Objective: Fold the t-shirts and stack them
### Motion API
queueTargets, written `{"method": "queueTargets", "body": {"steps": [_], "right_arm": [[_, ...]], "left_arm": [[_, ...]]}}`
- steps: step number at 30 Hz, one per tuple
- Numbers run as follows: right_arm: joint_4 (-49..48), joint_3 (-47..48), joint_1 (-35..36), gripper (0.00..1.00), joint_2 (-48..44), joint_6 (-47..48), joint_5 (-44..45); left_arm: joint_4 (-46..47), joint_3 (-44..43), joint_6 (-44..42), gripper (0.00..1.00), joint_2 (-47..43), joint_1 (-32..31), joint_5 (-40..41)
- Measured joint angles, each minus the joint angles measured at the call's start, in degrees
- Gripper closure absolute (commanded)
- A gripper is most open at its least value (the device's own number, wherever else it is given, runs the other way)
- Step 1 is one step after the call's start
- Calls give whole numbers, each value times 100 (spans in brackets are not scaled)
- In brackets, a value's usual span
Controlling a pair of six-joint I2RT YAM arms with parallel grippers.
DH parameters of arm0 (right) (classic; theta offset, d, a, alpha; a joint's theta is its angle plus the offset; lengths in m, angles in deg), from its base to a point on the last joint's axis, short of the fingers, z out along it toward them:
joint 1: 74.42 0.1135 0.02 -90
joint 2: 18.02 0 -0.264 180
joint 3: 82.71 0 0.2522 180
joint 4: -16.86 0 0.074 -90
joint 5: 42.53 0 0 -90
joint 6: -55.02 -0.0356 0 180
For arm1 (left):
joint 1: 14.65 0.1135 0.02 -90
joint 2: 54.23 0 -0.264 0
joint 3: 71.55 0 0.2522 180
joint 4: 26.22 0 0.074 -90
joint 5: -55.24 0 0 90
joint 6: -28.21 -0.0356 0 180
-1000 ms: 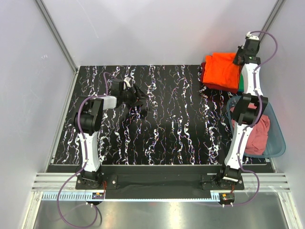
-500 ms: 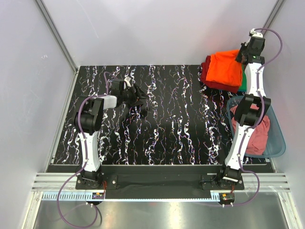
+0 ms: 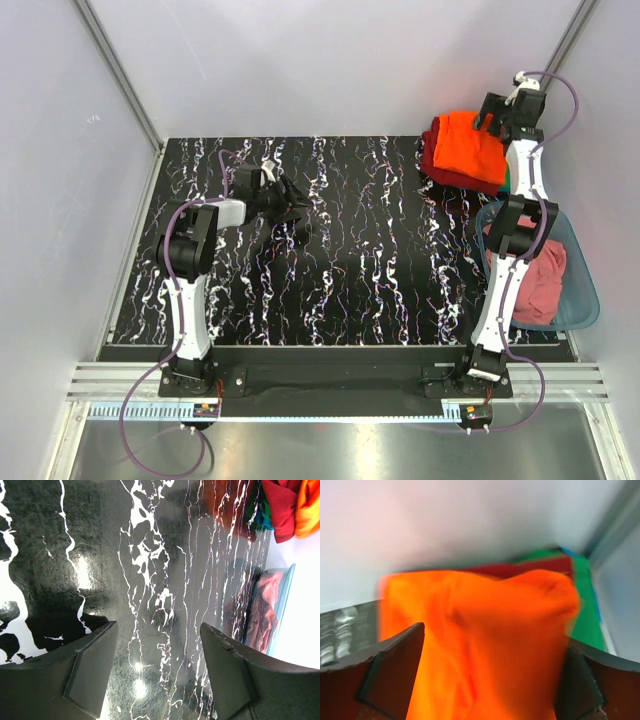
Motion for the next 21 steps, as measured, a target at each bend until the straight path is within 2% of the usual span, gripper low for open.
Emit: {"method": "queueTargets", "body": {"steps": [7, 15, 21], "right_arm": [[-9, -188, -136, 0, 267, -350, 1314], [-7, -586, -184, 0, -444, -815, 1845], [-151, -741, -149, 2, -1187, -1075, 1805]], "left_arm": [[-11, -7, -35, 28, 2, -15, 2], [-15, -4, -37, 28, 2, -20, 2], [-15, -4, -37, 28, 2, -28, 4]]}}
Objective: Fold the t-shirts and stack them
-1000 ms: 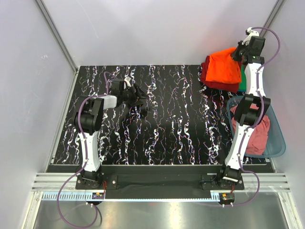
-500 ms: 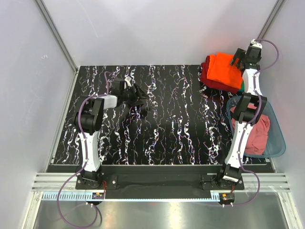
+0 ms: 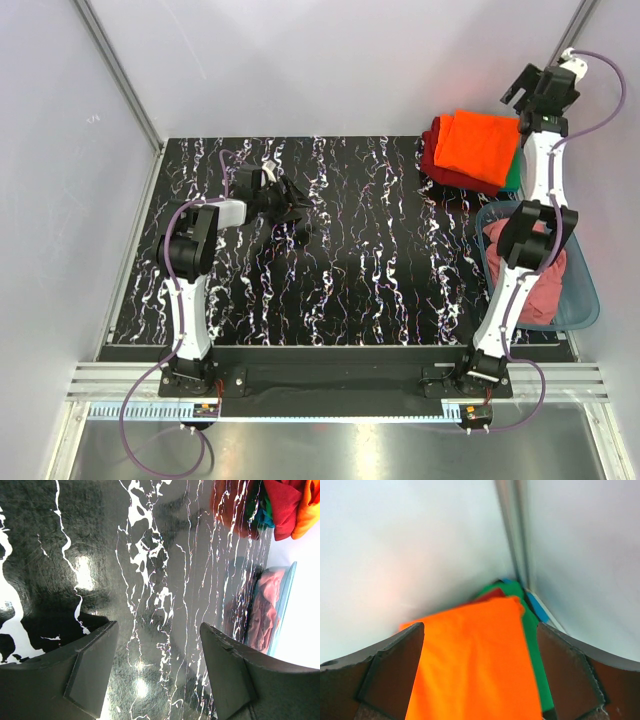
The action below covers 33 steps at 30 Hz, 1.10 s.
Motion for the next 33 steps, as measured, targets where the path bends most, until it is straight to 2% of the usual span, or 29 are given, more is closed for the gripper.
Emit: {"method": "queueTargets", "body": {"steps": [3, 5, 9, 15, 20, 24, 29, 33], "right_arm": [[-114, 59, 98, 4, -57, -72, -173], [-107, 96, 216, 9, 11, -129, -404], [66, 662, 575, 12, 546, -96, -629], [435, 1346, 1189, 16, 1416, 144, -549], [549, 1604, 1357, 22, 1902, 334, -330], [669, 1609, 1316, 34, 2059, 431, -31], [667, 1615, 1285, 42, 2070, 446, 197], [658, 1613, 1276, 54, 2070, 417, 197]], "left_arm": [[-2, 0, -2, 28, 0, -2, 0], [-2, 0, -2, 28, 0, -2, -2], [-4, 0, -2, 28, 0, -2, -2], [-9, -2, -4, 28, 0, -2, -4], [-13, -2, -4, 28, 0, -4, -11], [-13, -2, -4, 28, 0, -7, -17], [-13, -2, -4, 28, 0, -7, -22], [-15, -2, -4, 28, 0, -7, -20]]}}
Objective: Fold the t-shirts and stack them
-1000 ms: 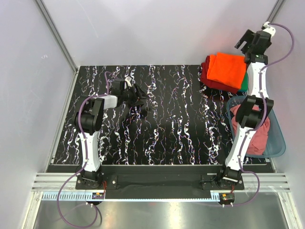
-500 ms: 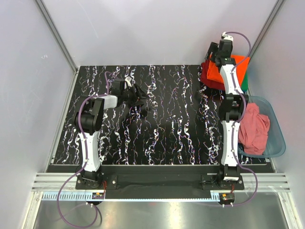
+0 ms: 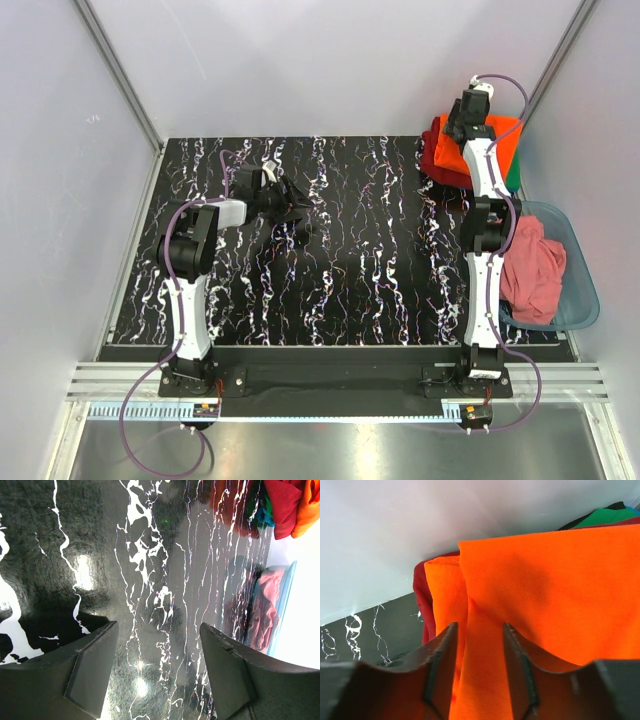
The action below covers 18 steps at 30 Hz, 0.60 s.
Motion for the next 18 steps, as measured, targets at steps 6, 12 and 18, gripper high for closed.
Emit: {"method": "queueTargets", "body": {"steps": [6, 12, 18], "right_arm": [[-11, -74, 0, 66, -2, 0, 4], [-50, -203, 0, 78, 0, 35, 4], [-85, -227, 2, 100, 0, 57, -7]], "left_arm": [[-2, 0, -2, 28, 0, 0, -2], [-4, 0, -2, 28, 0, 0, -2], [-4, 0, -2, 28, 0, 0, -2]]}}
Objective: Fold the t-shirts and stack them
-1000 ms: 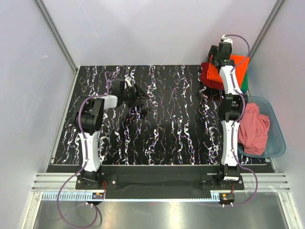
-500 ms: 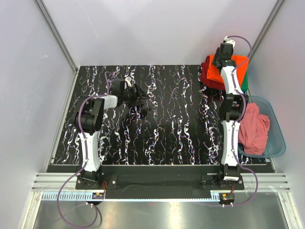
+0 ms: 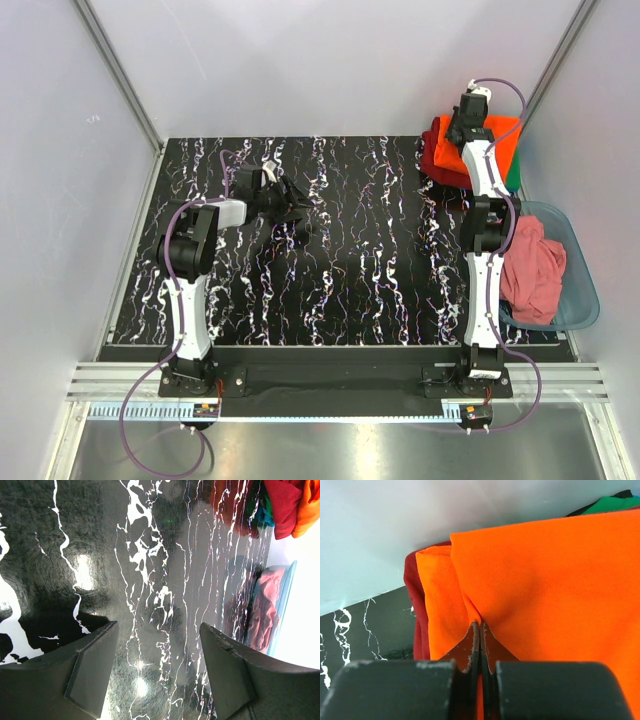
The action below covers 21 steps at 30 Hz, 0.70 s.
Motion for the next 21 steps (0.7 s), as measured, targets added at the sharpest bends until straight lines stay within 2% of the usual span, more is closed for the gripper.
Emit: {"method": "queueTargets", "body": {"steps": [20, 21], "right_arm": [[-24, -212, 564, 100, -442, 490, 157], [-31, -229, 564, 93, -442, 490, 168]], "left_arm": [[-4, 0, -15, 28, 0, 0, -2], [-4, 0, -17, 28, 0, 0, -4]]}}
